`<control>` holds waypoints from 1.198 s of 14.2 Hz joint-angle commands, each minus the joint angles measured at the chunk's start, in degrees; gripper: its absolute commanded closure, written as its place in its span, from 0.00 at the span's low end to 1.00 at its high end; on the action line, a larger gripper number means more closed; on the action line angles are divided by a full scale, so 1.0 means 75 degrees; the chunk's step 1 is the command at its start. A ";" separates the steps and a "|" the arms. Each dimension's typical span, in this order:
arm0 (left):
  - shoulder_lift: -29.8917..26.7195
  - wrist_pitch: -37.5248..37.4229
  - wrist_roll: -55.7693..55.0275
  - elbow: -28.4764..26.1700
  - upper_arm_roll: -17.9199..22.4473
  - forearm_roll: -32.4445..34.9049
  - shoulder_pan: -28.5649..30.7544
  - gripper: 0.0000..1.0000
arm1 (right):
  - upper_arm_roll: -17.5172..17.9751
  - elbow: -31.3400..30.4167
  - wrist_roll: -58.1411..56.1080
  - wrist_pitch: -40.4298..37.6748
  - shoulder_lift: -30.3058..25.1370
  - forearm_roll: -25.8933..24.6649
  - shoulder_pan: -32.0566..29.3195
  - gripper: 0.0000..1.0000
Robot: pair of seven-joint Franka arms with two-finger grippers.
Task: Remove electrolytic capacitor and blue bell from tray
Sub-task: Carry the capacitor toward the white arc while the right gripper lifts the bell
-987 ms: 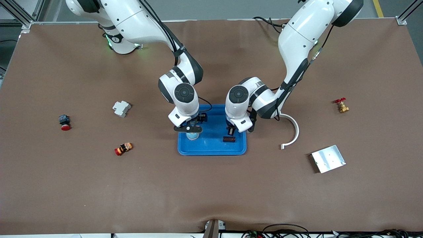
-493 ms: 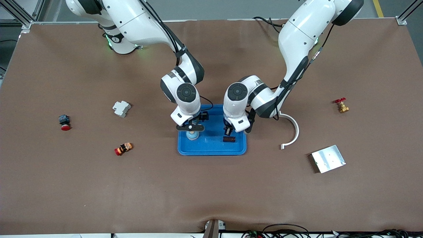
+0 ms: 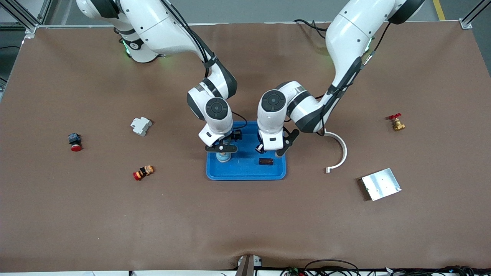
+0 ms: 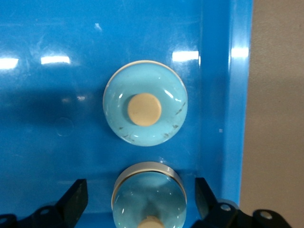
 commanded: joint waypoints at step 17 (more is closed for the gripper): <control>-0.1826 0.1421 0.7963 -0.2973 -0.0454 0.0074 0.2541 1.00 | 0.0400 -0.0485 -0.2391 -0.3055 -0.2666 0.0075 -0.2602 0.86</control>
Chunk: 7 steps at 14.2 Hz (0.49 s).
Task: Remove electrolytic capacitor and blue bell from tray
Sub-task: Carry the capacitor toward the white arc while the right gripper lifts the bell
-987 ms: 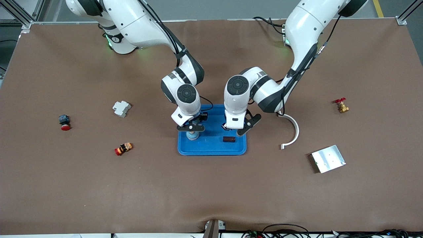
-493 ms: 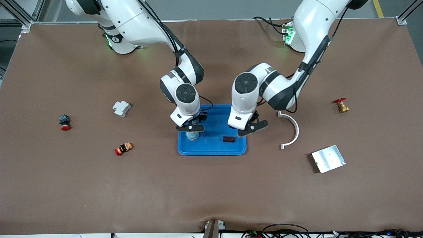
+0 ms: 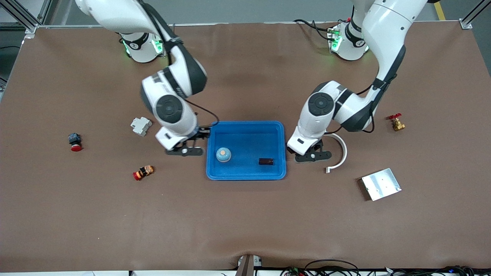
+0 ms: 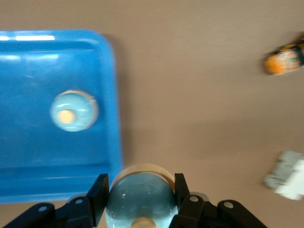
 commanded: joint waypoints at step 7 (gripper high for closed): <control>-0.0362 0.1410 0.1792 -0.1757 -0.0862 0.0118 0.1740 1.00 | -0.1212 -0.2120 -0.4143 0.0244 -0.1441 -0.0327 -0.2134 0.90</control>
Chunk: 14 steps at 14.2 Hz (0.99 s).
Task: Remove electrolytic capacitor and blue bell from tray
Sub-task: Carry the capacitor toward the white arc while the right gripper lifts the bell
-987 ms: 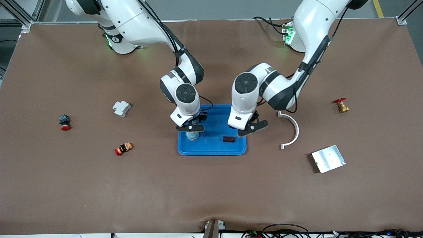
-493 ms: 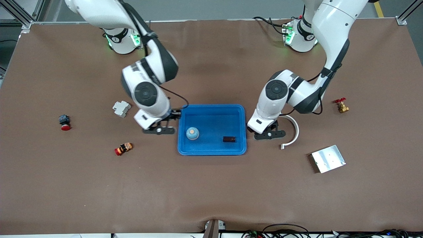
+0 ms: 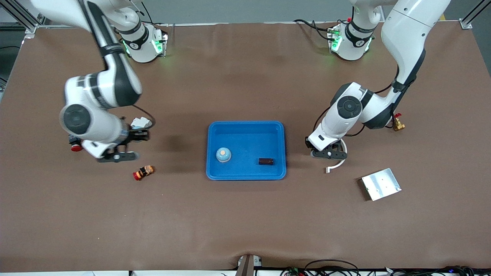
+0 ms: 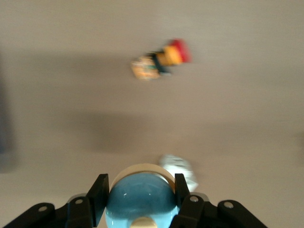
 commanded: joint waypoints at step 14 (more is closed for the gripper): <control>0.0363 0.1605 0.0073 -0.0874 -0.0125 0.1758 0.1167 1.00 | -0.1805 -0.3254 -0.4061 0.3886 -0.0125 -0.0221 -0.1200 0.86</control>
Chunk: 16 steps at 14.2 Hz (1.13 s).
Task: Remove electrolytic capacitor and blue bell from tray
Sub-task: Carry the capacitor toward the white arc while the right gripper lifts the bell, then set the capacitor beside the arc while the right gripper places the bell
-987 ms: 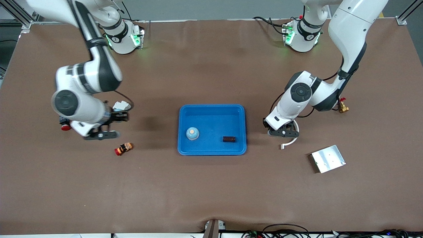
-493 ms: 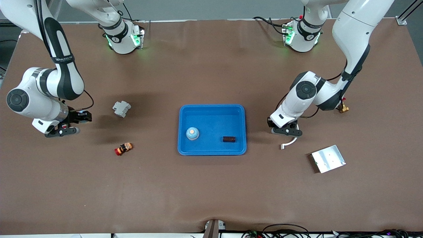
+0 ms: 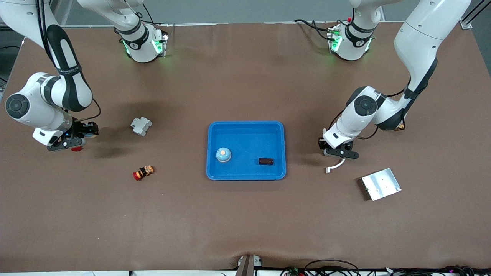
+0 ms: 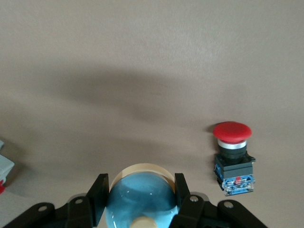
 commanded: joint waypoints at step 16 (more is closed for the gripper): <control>0.0230 0.0119 -0.0505 0.0216 -0.0120 0.0129 -0.0223 1.00 | 0.0686 0.1764 0.0223 -0.1997 0.0419 0.0579 0.0239 0.00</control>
